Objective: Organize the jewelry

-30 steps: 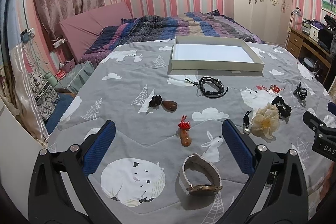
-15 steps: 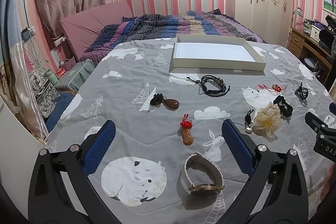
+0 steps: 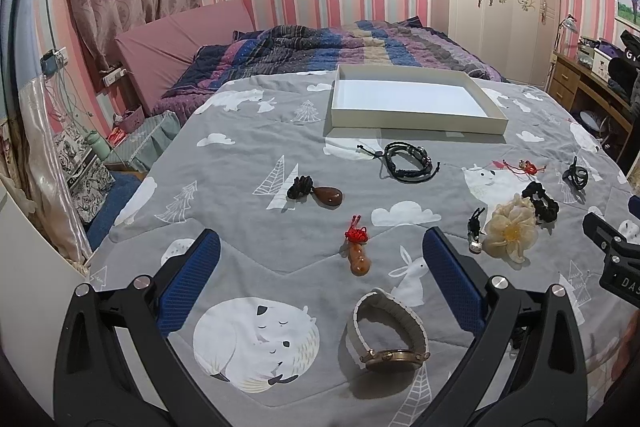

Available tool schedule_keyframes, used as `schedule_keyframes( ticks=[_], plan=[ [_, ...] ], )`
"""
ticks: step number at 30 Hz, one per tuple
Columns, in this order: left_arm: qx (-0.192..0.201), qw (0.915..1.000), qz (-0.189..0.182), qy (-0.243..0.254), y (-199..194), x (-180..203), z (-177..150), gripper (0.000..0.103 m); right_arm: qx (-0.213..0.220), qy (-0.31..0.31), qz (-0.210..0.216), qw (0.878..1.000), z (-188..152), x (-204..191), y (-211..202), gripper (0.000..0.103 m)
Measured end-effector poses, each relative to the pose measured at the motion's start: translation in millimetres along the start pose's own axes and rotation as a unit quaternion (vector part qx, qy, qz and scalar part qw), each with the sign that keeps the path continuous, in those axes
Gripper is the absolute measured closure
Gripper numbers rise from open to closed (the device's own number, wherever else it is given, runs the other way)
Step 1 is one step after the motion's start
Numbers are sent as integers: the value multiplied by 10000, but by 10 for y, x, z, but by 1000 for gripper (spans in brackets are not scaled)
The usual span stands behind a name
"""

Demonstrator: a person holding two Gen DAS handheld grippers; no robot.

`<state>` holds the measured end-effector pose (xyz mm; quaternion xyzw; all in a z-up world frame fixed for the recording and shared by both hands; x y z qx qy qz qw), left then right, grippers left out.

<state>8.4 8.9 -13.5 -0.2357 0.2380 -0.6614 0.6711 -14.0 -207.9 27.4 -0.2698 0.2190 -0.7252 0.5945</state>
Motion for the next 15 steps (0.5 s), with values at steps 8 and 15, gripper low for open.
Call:
schedule_keyframes(
  ticks=[8,15],
  plan=[
    [-21,10000,4,10,24,12,13,3,13,28,-32,10000,5,40,3,2],
    [-72,10000,8,-32,56,-18,25,3,0,40,-89,10000,3,60,14,2]
  ],
)
Point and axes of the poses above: each gripper's, at about its wrist camera, not at the fingertips, and y roughly the way its jaws point, x to its right, z to its top, the point moved 1 cm from there along y, roughly the way its jaws point, and after that the axes turned 6 degrees about -y, right-handed, at the moved point
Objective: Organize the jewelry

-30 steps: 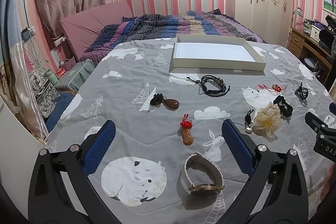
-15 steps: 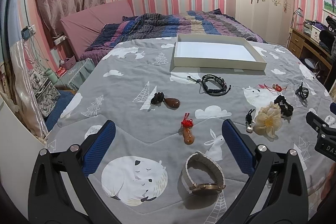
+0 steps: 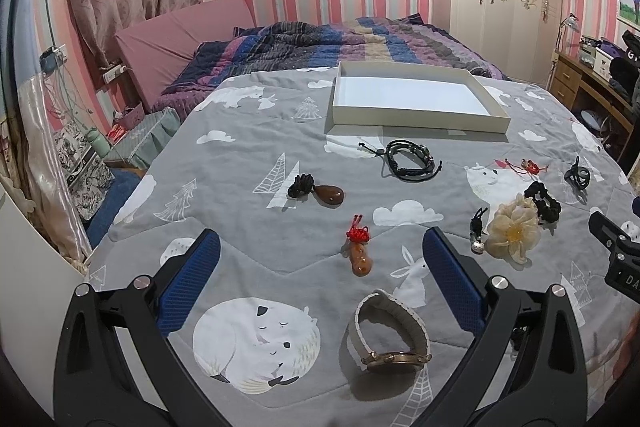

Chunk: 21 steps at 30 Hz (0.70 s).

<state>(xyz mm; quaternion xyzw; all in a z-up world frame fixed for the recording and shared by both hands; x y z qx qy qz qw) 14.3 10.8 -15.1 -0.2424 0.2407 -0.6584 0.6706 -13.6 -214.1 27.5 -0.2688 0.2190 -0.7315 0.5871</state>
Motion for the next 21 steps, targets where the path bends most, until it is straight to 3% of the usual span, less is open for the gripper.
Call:
schedule_keyframes(
  ticks=[21],
  plan=[
    [-10,10000,-31,20,18,4,32,3,3,11,60,10000,4,18,10,2]
  ],
)
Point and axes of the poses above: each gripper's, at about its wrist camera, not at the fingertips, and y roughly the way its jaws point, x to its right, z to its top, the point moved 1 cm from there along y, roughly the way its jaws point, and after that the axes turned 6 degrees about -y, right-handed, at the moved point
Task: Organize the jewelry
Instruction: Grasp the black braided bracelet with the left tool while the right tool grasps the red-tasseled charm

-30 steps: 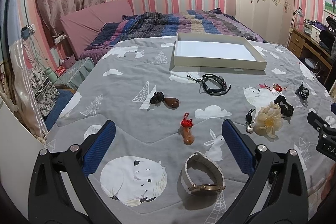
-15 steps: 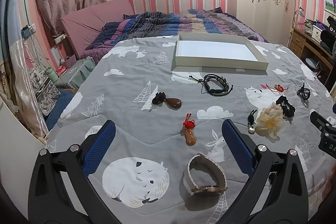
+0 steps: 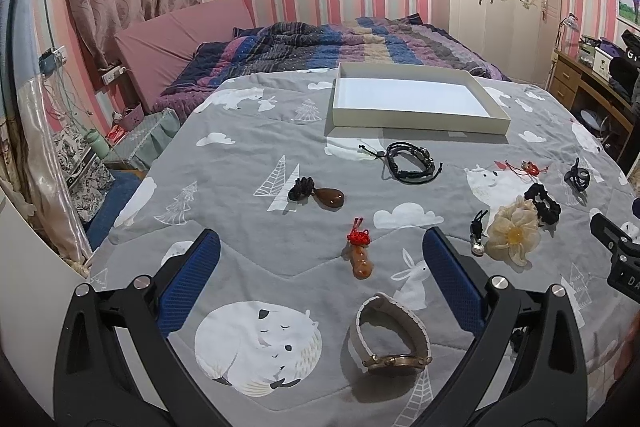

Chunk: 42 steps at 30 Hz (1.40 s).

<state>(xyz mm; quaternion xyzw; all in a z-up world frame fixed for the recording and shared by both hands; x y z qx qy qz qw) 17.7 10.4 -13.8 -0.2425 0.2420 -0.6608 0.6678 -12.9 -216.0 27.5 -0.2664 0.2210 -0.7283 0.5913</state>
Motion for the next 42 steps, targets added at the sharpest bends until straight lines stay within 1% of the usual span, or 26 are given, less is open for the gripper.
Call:
schedule_keyframes(
  ticks=[7,13,16,18,22,24,28,31,33,36,39,42],
  plan=[
    [-186,9998,-117,-24,61,-10,-6,3,-31,-88,37,9999,5,25,-14,2],
    [-268,9994,-174,-155,98,-88,-3,3,-99,38,391,9992,43,100,20,2],
    [-347,9990,-202,-190,130,-103,14,3,-19,129,509,9986,68,129,23,2],
    [-343,9990,-185,-195,131,-98,29,3,50,88,451,9989,95,132,18,2],
    [-261,9995,-97,-119,142,-54,68,3,-41,-8,332,9994,156,148,60,2],
    [-285,9994,-143,-141,171,-47,92,3,-40,-29,223,9997,176,163,83,2],
    [-339,9990,-275,-84,257,13,144,3,-31,-89,136,9999,223,180,139,2],
    [-364,9989,-281,15,315,84,186,3,-67,-200,180,9996,278,175,225,2],
    [-404,9988,-262,88,393,141,243,3,-83,-255,119,9996,321,169,290,2],
    [-527,9975,-445,146,552,225,342,3,-127,-314,145,9993,404,167,421,2],
    [-622,9967,-461,239,769,314,438,3,-230,-343,172,9990,481,165,622,2],
    [-781,9951,-545,264,1004,379,523,7,-363,-269,203,9988,523,187,835,2]
  ],
)
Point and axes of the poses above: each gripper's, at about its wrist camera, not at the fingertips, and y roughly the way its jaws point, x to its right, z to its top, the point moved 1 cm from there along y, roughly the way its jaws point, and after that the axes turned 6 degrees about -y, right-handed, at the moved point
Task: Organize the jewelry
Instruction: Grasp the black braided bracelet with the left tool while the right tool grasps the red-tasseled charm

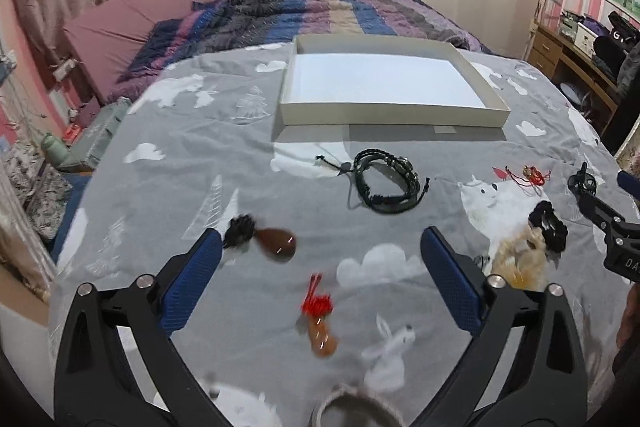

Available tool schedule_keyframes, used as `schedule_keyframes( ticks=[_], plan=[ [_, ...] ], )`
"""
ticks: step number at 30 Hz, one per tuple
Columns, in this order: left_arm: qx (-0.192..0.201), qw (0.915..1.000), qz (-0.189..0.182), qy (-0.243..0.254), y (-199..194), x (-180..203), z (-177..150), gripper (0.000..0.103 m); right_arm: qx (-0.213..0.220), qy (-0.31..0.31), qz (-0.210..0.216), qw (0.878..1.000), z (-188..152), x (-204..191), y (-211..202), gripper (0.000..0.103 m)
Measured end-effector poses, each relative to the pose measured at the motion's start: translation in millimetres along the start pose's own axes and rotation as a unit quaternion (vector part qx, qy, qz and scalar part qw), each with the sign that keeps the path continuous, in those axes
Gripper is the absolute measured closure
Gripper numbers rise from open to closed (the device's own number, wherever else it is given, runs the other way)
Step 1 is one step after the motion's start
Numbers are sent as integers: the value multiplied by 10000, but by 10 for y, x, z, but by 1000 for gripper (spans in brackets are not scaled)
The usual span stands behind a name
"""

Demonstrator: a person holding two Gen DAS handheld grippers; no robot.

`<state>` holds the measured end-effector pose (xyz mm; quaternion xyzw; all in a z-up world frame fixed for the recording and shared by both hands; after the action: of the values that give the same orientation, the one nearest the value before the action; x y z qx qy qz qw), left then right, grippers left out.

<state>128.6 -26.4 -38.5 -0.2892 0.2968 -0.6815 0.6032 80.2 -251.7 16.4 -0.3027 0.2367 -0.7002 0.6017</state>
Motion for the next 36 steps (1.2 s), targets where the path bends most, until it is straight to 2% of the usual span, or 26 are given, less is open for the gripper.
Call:
schedule_keyframes(
  ticks=[5,13,15,17,19,21,24,26,29,30,31,32,34,35,36],
  plan=[
    [-353,9992,-181,32,348,60,165,10,-287,134,110,9994,56,74,336,2],
    [-632,9972,-289,264,745,214,399,10,-590,237,213,9977,199,148,807,2],
    [-746,9965,-263,253,874,213,400,14,-629,239,259,9974,201,150,907,3],
    [-945,9948,-296,252,1008,208,383,28,-683,226,250,9971,186,149,998,4],
    [-1047,9937,-297,258,1108,224,380,35,-808,242,291,9960,160,153,1092,19],
    [-1079,9934,-294,271,1188,249,389,35,-946,287,427,9942,117,160,1192,26],
    [-1075,9930,-330,355,1251,285,393,38,-985,265,405,9940,91,157,1242,33],
    [-1123,9922,-363,396,1290,300,377,52,-979,300,463,9937,88,166,1255,43],
    [-1116,9922,-370,408,1334,313,366,56,-947,285,463,9940,86,173,1268,51],
    [-1108,9923,-374,405,1325,316,361,57,-918,282,484,9942,85,170,1263,58],
    [-1095,9925,-375,403,1313,307,354,63,-898,286,515,9942,85,166,1256,66],
    [-1068,9928,-351,403,1302,300,351,68,-881,292,537,9942,85,167,1253,68],
    [-1043,9932,-375,366,1310,283,351,71,-872,277,555,9943,78,166,1247,73],
    [-1031,9933,-383,357,1301,267,350,78,-859,260,558,9944,78,158,1243,75],
    [-1018,9935,-385,347,1292,252,349,83,-849,254,577,9944,82,157,1252,82]
  ],
)
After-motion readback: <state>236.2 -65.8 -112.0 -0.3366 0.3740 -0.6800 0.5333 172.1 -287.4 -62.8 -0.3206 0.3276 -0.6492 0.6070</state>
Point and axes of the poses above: each gripper's, at about its wrist camera, not at the fingertips, and y roughly the way its jaws point, x to its right, z to its top, the point moved 1 cm from there along y, roughly the way its jaws point, and after that the axes turned 6 degrees about -y, right-handed, at the moved point
